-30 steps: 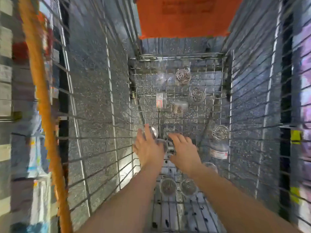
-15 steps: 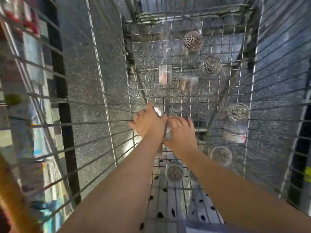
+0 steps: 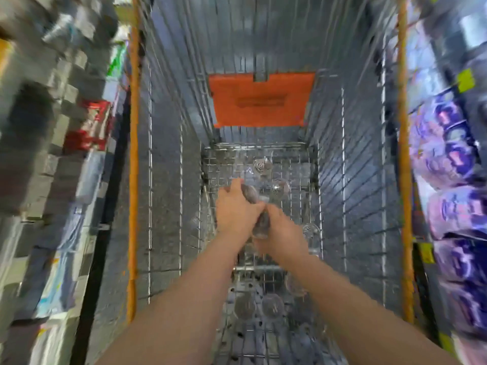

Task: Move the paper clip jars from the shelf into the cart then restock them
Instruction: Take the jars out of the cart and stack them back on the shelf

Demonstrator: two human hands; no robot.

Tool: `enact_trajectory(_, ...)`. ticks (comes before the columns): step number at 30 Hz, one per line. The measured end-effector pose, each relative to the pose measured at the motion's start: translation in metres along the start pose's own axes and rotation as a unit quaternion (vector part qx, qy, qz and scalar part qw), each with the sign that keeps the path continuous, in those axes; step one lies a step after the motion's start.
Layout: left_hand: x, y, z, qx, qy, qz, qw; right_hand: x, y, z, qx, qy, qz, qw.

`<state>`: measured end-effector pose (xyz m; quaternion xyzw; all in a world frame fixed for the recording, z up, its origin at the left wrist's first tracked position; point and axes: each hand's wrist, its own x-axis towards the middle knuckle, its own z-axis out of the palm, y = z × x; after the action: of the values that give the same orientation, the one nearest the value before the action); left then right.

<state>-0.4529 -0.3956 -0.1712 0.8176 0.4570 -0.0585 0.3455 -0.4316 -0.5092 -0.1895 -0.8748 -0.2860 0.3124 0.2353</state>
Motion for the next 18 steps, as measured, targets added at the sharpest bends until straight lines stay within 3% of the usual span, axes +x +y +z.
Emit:
enact_trajectory(10, -0.129, 0.075, -0.117, -0.129, 0.184, 0.113, 0.968, -0.109, -0.076, -0.144, -0.004, 0.016, -0.159, 0.987)
enact_trajectory(18, -0.252, 0.075, -0.195, -0.205, 0.287, 0.133, 0.926, -0.215, -0.139, -0.185, 0.048, 0.014, -0.306, 0.951)
